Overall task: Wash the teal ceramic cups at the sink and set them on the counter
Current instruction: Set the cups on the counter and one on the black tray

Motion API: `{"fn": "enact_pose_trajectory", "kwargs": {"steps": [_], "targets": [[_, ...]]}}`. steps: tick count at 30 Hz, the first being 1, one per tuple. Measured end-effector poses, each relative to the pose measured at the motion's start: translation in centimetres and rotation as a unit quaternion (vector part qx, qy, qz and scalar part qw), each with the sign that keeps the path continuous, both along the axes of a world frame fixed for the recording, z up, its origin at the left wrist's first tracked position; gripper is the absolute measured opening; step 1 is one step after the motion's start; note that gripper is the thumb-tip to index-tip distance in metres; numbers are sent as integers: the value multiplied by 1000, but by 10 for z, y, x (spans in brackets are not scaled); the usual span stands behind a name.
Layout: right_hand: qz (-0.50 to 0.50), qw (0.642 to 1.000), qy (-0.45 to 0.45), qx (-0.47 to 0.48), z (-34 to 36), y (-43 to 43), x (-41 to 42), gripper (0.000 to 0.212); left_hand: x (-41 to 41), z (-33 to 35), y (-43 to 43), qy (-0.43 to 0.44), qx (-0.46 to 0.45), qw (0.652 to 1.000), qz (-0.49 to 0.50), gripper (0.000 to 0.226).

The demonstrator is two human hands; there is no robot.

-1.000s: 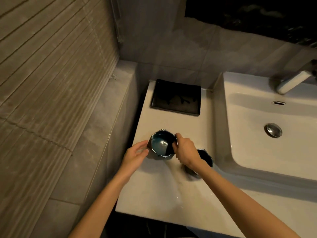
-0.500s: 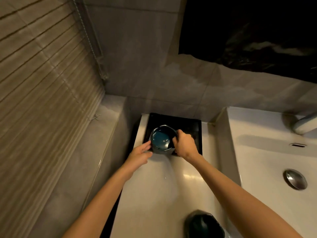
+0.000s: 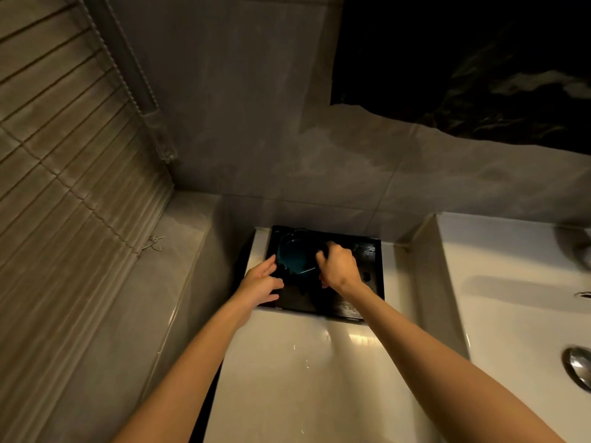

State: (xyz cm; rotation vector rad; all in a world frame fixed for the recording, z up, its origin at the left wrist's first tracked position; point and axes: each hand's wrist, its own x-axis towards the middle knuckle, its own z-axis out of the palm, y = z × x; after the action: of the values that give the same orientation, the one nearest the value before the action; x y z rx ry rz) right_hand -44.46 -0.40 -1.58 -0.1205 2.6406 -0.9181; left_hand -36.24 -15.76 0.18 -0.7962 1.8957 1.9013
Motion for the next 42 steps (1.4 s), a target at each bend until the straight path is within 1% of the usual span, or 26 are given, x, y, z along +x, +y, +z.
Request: {"fn": "enact_pose_trajectory", "kwargs": {"steps": [5, 9, 15, 17, 19, 22, 25, 30, 36, 40, 42], "targets": [[-3, 1000, 15, -7, -7, -7, -7, 26, -6, -3, -1, 5, 12, 1000, 14, 73], [-26, 999, 12, -32, -15, -13, -9, 34, -9, -4, -3, 8, 21, 1000, 19, 75], [-42, 997, -25, -66, -14, -11, -7, 45, -6, 4, -4, 6, 23, 1000, 10, 72], [-40, 997, -34, -65, -7, -5, -2, 53, 0, 12, -2, 19, 7, 1000, 6, 68], [-27, 998, -27, -59, 7, 6, 9, 57, 10, 24, -1, 49, -28, 998, 1, 61], [7, 998, -13, -63, 35, 30, 44, 48, 32, 43, 1, 94, -81, 992, -17, 54], [46, 998, 2, -53, 59, 59, 90, 39, 63, 58, 8, 116, -113, 986, -46, 50], [54, 997, 5, -56, 82, 104, 168, 29, 132, 73, 36, 128, -99, 984, -75, 47], [46, 998, -2, -38, 74, 156, 253, 28, 212, 60, 77, 100, -65, 988, -100, 42], [34, 999, 22, -7, 61, 181, 298, 33, 244, 47, 108, 76, -64, 988, -120, 44], [13, 999, 31, 7, 54, 189, 318, 38, 255, 37, 119, 60, -73, 986, -136, 46]]}}
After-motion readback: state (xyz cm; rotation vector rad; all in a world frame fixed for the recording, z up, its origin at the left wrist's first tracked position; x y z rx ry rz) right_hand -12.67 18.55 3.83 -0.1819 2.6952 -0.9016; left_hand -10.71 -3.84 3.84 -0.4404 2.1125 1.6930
